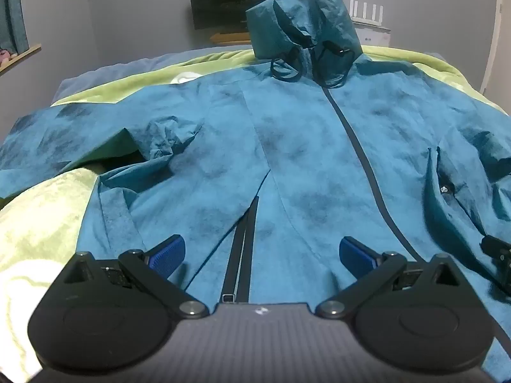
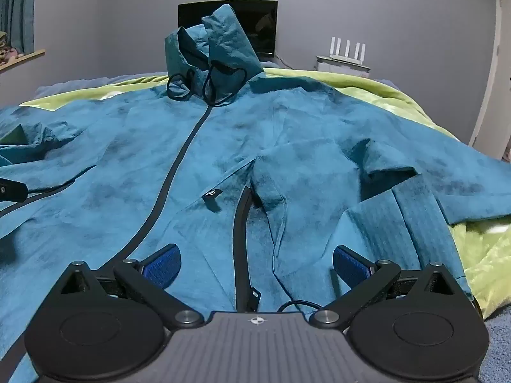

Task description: Fold large clothes

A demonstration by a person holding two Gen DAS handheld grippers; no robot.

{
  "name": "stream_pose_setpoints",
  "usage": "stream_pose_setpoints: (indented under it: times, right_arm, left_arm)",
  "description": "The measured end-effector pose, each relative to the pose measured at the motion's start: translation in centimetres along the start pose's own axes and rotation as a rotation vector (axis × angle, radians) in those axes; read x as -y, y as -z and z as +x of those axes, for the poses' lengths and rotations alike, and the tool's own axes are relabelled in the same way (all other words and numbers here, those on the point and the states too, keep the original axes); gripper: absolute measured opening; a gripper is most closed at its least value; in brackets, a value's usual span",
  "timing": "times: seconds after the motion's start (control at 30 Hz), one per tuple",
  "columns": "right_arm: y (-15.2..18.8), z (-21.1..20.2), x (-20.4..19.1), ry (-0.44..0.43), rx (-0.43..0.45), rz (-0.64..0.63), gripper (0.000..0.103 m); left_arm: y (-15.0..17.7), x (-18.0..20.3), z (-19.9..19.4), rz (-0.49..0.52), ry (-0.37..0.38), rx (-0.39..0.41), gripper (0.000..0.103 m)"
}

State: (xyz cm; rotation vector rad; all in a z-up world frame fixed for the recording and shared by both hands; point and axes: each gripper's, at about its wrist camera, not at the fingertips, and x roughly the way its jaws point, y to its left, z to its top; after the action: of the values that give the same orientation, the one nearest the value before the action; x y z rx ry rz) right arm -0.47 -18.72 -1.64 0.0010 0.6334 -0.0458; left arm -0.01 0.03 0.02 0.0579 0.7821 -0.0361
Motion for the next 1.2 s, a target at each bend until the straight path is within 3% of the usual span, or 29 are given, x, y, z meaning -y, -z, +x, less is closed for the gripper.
stream_pose_setpoints:
  times: [0.07, 0.23, 1.2]
  right_arm:
    - [0.0, 0.1, 0.0, -0.001, -0.010, 0.004, 0.103]
    - [0.2, 0.0, -0.2, 0.008, -0.001, -0.009, 0.103]
    - [0.3, 0.8, -0.2, 0.003, -0.014, -0.005, 0.103]
  left_arm:
    - [0.1, -0.8, -0.1, -0.017, 0.023, 0.005, 0.103]
    - [0.0, -0.1, 0.2, 0.008, -0.008, -0.003, 0.103]
    - [0.5, 0.1, 0.4, 0.014, -0.010, -0.015, 0.103]
